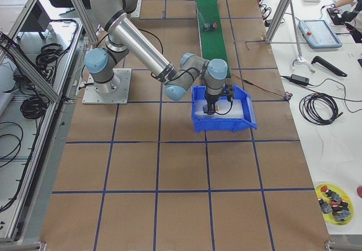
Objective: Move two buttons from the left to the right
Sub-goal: 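Open the right gripper and raise it off the yellow button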
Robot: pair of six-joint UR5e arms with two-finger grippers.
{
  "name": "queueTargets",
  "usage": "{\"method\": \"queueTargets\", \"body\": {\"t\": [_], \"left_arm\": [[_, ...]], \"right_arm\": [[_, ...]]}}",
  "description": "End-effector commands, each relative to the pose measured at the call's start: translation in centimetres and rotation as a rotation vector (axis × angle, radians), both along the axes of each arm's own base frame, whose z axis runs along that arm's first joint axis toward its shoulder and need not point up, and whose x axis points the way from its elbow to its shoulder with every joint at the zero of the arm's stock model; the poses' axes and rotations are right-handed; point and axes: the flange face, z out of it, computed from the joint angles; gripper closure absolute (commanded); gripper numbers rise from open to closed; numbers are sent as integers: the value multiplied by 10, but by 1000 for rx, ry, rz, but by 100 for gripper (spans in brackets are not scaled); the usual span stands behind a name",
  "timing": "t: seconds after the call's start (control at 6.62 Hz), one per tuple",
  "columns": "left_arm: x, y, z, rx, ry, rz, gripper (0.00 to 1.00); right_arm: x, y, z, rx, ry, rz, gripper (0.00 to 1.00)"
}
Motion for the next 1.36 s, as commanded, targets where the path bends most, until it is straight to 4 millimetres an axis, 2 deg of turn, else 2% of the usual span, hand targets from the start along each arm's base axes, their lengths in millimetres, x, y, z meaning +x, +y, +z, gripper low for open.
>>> {"method": "queueTargets", "body": {"t": [0.0, 0.3, 0.45, 0.6, 0.76, 0.91, 1.06, 1.21], "left_arm": [[0, -1, 0, 0, 0, -6, 0], [0, -1, 0, 0, 0, -4, 0], [0, 0, 1, -2, 0, -4, 0], [0, 0, 1, -2, 0, -9, 0], [0, 0, 1, -3, 0, -10, 0], [0, 0, 1, -3, 0, -12, 0], [0, 0, 1, -3, 0, -13, 0], [0, 0, 1, -2, 0, -15, 0]], "right_arm": [[2, -3, 5, -33, -26, 1, 4], [4, -2, 17, -48, -19, -1, 4], [6, -6, 54, -109, -8, 2, 2], [11, 0, 91, -157, 15, 4, 1], [18, 11, 115, -143, 10, 5, 0], [29, 11, 149, -161, 14, 15, 0], [70, 0, 174, -163, -2, -7, 0], [121, -10, 181, -151, -27, 28, 1]]}}
